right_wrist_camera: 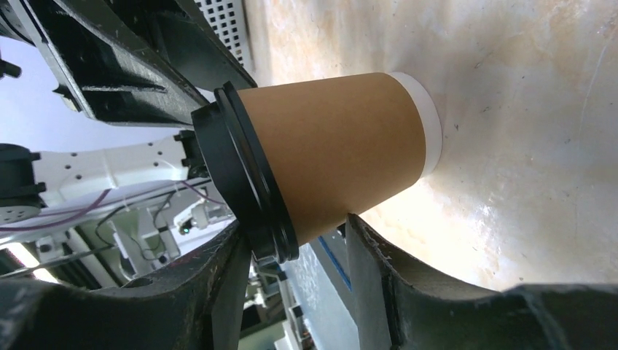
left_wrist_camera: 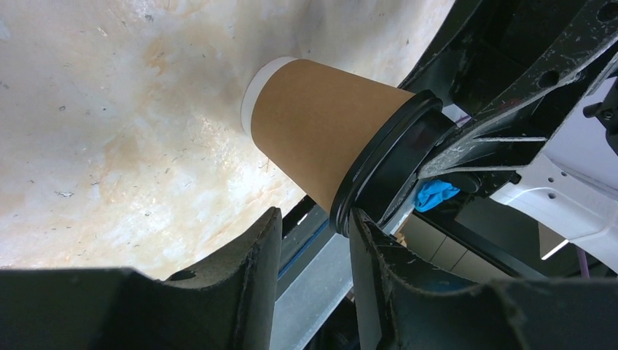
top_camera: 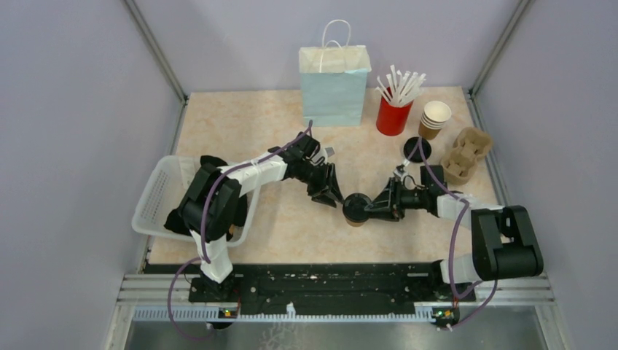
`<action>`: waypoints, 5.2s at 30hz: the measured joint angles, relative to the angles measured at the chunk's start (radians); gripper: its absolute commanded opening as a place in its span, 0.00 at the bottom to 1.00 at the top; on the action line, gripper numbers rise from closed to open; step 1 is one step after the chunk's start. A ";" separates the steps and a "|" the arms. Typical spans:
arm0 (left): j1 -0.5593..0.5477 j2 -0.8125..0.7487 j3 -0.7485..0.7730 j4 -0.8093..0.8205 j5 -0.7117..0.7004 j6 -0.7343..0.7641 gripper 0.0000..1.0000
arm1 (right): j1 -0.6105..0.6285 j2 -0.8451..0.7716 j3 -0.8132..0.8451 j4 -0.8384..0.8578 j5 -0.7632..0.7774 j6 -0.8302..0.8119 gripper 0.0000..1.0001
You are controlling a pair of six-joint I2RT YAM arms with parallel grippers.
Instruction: Pack the takeout coffee
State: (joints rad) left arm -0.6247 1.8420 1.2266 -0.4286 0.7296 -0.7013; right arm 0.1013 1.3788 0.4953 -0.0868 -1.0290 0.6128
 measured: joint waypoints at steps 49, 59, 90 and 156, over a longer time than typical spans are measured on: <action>0.013 0.003 -0.022 0.025 0.095 0.039 0.65 | -0.049 -0.090 -0.041 0.024 -0.037 0.032 0.82; 0.012 0.002 -0.022 0.027 0.093 0.029 0.62 | 0.028 -0.075 -0.056 -0.004 -0.035 0.026 0.72; -0.005 0.003 -0.014 0.039 0.073 0.013 0.57 | 0.060 0.006 -0.156 0.279 -0.024 0.155 0.63; -0.037 -0.008 -0.025 -0.035 0.066 0.093 0.61 | -0.044 0.104 0.077 0.035 0.029 0.018 0.77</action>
State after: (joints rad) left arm -0.6621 1.8343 1.2018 -0.4641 0.7956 -0.6083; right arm 0.0570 1.4826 0.5720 -0.0513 -0.9997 0.6312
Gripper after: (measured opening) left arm 0.614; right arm 0.740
